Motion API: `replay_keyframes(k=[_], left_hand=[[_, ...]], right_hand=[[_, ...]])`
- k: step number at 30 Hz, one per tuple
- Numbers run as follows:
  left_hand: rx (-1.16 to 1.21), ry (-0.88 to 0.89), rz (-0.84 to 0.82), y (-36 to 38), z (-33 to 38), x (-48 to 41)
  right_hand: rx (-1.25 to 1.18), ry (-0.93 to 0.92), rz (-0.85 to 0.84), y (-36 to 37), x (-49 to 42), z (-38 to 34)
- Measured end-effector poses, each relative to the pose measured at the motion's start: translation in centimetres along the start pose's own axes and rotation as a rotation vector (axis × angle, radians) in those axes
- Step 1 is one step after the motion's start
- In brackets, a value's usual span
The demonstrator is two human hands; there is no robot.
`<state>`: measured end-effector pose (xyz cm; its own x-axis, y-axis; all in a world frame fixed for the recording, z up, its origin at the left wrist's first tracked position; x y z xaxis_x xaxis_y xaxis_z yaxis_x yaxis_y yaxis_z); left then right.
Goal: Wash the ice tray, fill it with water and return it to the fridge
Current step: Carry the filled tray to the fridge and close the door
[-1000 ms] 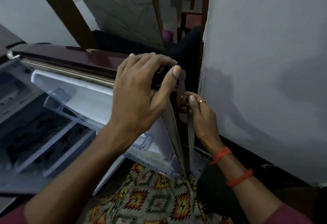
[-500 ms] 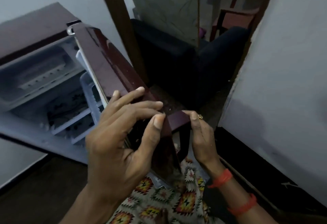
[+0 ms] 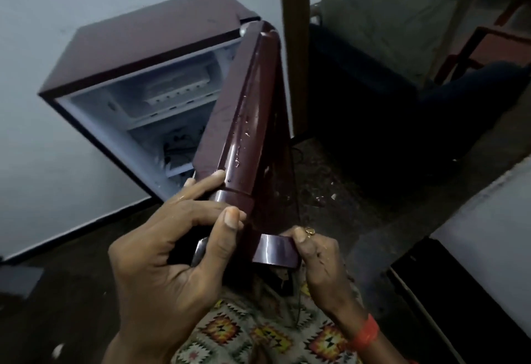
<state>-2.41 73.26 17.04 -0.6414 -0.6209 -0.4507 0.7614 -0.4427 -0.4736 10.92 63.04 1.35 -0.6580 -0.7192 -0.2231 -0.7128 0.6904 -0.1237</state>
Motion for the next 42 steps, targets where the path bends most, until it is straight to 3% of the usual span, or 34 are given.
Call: replay_keyframes(k=[3, 5, 12, 16, 24, 37, 42], left_hand=[[0.004, 0.095, 0.146, -3.3, -0.9, 0.8], [-0.007, 0.04, 0.227, -5.2, -1.9, 0.9], [-0.078, -0.046, 0.304, -11.5, -5.5, 0.2], [-0.174, -0.005, 0.363, -14.3, -7.2, -0.8], [-0.363, 0.065, 0.35, -18.1, -12.0, -4.4], [-0.465, 0.075, 0.339, -22.6, -20.2, -11.0], [-0.57, 0.154, 0.291, -22.9, -23.0, -13.3]], right_hand=[[0.052, -0.035, -0.08, 3.8, -0.6, -1.0], [0.022, -0.042, -0.155, 6.3, -1.0, -1.0], [-0.009, -0.097, -0.268, 14.1, -3.0, -2.4], [0.01, -0.114, -0.305, 18.0, -4.5, -3.2], [0.089, -0.068, -0.365, 25.2, -8.2, -2.6], [0.187, -0.047, -0.301, 33.3, -14.9, -2.5], [0.189, -0.04, -0.299, 35.4, -17.1, -2.2]])
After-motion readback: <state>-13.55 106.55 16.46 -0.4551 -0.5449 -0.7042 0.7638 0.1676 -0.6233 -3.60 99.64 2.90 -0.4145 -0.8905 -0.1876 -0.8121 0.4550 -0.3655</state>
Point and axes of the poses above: each hand's wrist, its own x-axis away from the middle knuckle, its own y-axis out of the palm, z = x × y, the point moved 6 cm from there along -x, towards the middle knuckle, and after that the axes turned 5 degrees about x, right-handed, at the moved point
